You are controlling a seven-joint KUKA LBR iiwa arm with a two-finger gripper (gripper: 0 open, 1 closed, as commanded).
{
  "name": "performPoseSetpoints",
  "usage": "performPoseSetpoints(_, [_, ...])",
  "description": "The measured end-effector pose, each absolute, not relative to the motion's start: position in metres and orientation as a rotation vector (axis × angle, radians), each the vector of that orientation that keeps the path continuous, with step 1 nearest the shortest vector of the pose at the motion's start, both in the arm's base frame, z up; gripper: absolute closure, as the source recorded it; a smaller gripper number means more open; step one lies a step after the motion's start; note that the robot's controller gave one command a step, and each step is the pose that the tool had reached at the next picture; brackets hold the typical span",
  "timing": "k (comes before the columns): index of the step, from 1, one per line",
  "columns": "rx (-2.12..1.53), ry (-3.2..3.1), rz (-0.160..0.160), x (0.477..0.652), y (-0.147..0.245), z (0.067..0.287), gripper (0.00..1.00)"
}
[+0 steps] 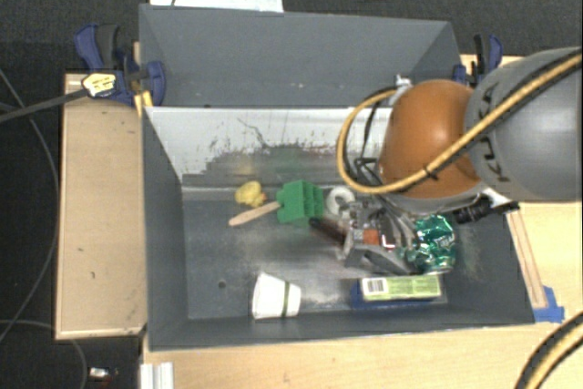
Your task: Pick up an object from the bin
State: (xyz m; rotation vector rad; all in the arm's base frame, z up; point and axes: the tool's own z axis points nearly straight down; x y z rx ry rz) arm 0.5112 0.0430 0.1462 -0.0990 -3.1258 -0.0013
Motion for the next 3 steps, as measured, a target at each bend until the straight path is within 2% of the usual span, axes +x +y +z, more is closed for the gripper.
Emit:
performPoseSetpoints(1, [-0.173,-3.136,-0.004,0.513,0.049,0.119,1.00])
performPoseSetpoints(2, [-0.170,-3.127,-0.001,0.508,0.048,0.162,1.00])
performPoseSetpoints(3, [-0.349,-3.119,-0.005,0.509,0.056,0.114,1.00])
